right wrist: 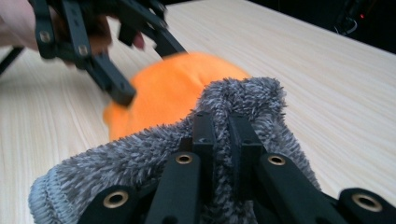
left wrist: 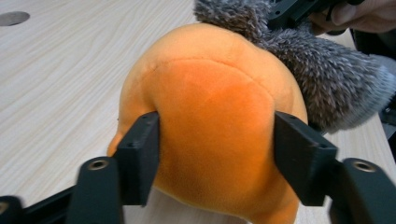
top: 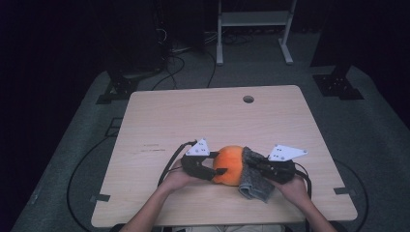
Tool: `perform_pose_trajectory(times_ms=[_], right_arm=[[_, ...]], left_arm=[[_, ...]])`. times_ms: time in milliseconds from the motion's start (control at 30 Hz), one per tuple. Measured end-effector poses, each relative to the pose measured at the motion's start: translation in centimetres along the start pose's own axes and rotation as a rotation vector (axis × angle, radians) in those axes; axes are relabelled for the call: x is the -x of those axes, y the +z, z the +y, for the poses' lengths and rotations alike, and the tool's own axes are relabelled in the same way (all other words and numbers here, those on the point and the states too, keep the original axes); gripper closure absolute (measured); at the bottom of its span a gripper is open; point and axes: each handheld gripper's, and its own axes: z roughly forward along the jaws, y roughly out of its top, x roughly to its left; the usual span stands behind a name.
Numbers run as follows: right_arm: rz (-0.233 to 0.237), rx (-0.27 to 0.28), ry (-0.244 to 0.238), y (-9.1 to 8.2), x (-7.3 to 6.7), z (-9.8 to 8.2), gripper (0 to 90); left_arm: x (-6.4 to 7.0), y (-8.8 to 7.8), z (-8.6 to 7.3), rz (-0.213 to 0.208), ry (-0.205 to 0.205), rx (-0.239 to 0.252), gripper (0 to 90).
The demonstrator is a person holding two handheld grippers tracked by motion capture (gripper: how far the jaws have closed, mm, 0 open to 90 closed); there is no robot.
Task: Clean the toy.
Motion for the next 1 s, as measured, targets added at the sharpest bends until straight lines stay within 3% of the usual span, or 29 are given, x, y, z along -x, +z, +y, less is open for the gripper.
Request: perform_pose_trajectory(times_ms=[67,167,200,233,300,400,433,467,500,533,600,633,700,800,833,867,900,967,1000], right_arm=[[-0.022,-0.027,0.006,-0.7,0.2,-0.4,82.4],[-0.014,0.025,-0.002,-2.0,-0.4,0.5,82.5],[-0.014,0.025,-0.002,-2.0,-0.4,0.5,82.5],[0.010,0.066,-0.030,-2.1,-1.1,1.9,82.4],[0.028,0.093,-0.049,-1.6,-1.7,3.2,82.5],[0.032,0.075,-0.074,-0.6,-1.9,3.8,82.5],[0.024,0.025,-0.089,0.5,-1.8,3.5,82.6],[0.028,0.014,-0.076,0.9,-1.7,3.0,82.6],[0.032,0.010,-0.066,1.2,-1.5,2.6,82.7],[0.032,0.010,-0.066,1.2,-1.5,2.6,82.7],[0.038,0.028,-0.044,1.1,-1.3,2.1,82.6],[0.043,0.037,-0.027,0.9,-1.1,1.8,82.7],[0.044,0.038,-0.019,0.8,-1.0,1.6,82.7],[0.047,0.035,-0.019,0.8,-1.0,1.4,82.7],[0.043,0.034,-0.019,0.8,-1.0,1.5,82.7],[0.037,0.035,-0.015,0.7,-1.1,1.5,82.6],[0.037,0.035,-0.015,0.7,-1.1,1.5,82.6],[0.037,0.067,-0.008,0.2,-1.7,2.0,82.8],[0.037,0.067,-0.008,0.2,-1.7,2.0,82.8]], left_arm=[[0.0,-0.1,0.1,0.008,-0.002,0.008,41.6],[0.6,-0.2,1.0,0.024,0.033,0.026,44.3],[0.6,-0.2,1.0,0.024,0.033,0.026,44.5],[1.1,-0.1,1.5,0.027,0.055,0.028,44.5],[1.2,-0.2,1.7,0.026,0.056,0.038,44.5],[1.2,-0.4,1.6,0.024,0.055,0.037,42.2],[1.0,-0.3,1.2,0.008,0.032,0.042,38.0],[1.0,-0.3,1.2,0.008,0.032,0.042,32.6],[0.8,-0.2,1.0,-0.002,0.021,0.040,26.1],[0.7,-0.1,0.8,0.005,0.004,0.037,26.1],[0.2,0.0,0.5,-0.005,-0.035,0.026,13.9],[-0.3,0.4,-0.1,-0.027,-0.075,-0.011,7.2],[-0.8,1.0,-0.6,-0.072,-0.146,-0.041,3.7],[-0.9,1.3,-0.8,-0.101,-0.163,-0.037,9.8],[-0.6,1.1,-0.6,-0.086,-0.131,-0.013,17.7],[-0.6,1.1,-0.6,-0.086,-0.131,-0.013,25.4],[-0.4,0.9,-0.4,-0.070,-0.113,-0.001,25.4],[0.2,0.6,0.1,-0.042,-0.066,0.014,38.5],[0.4,0.4,0.3,-0.029,-0.050,0.021,38.5]])
